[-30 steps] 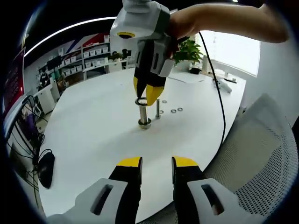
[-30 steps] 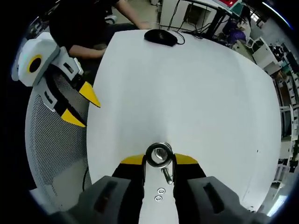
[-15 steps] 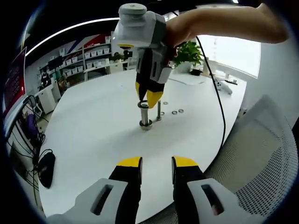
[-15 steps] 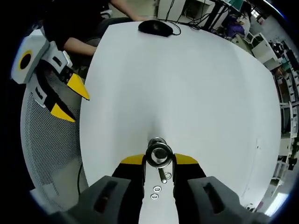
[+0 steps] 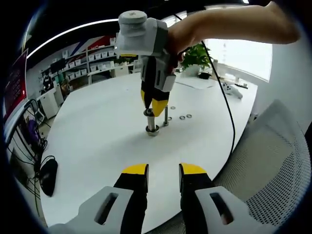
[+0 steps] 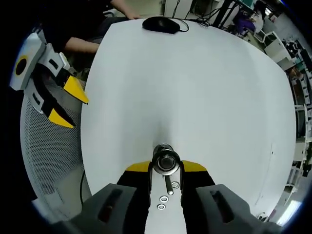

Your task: Place the washer onto the threaded stud by aligning its center hole with the stud, sliding it down to the base, and recovering from edge contact or off-axis alignment until the washer reaches the visible bottom stop.

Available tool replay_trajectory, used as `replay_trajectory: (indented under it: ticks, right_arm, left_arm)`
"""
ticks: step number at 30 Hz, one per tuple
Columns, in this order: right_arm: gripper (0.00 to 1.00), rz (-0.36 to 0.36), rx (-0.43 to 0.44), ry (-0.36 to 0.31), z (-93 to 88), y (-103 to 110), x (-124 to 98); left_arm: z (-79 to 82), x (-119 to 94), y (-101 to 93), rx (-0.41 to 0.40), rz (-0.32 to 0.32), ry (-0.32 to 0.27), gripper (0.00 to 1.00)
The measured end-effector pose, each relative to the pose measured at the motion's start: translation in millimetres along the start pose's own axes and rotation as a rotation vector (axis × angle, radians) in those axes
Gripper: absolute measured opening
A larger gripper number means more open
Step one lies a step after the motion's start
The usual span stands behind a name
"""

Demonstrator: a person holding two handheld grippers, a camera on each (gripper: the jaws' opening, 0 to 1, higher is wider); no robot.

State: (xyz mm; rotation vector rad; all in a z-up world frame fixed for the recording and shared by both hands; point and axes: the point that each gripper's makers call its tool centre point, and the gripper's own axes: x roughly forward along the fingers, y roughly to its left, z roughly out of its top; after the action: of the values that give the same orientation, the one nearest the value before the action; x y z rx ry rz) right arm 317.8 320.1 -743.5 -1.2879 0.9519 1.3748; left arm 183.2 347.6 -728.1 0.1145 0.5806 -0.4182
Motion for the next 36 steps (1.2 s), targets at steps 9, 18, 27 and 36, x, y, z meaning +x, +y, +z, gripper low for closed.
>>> replay_trajectory:
  ticks: [9,18,27,36]
  right_arm:
    - [0.23,-0.007,-0.004,-0.003,-2.9,1,15]
    - [0.23,-0.004,-0.008,0.004,-4.1,3,29]
    - [0.24,0.019,-0.012,0.017,-8.1,8,38]
    - [0.3,-0.029,0.047,-0.062,-7.8,3,35]
  left_arm:
    - [-0.7,0,-0.1,0.001,-0.002,0.003,0.22]
    - [-2.2,1,-0.3,0.005,-0.004,0.014,0.22]
    - [-2.3,1,-0.5,0.005,-0.005,0.015,0.22]
    - [-2.0,0,-1.1,0.004,-0.008,0.013,0.22]
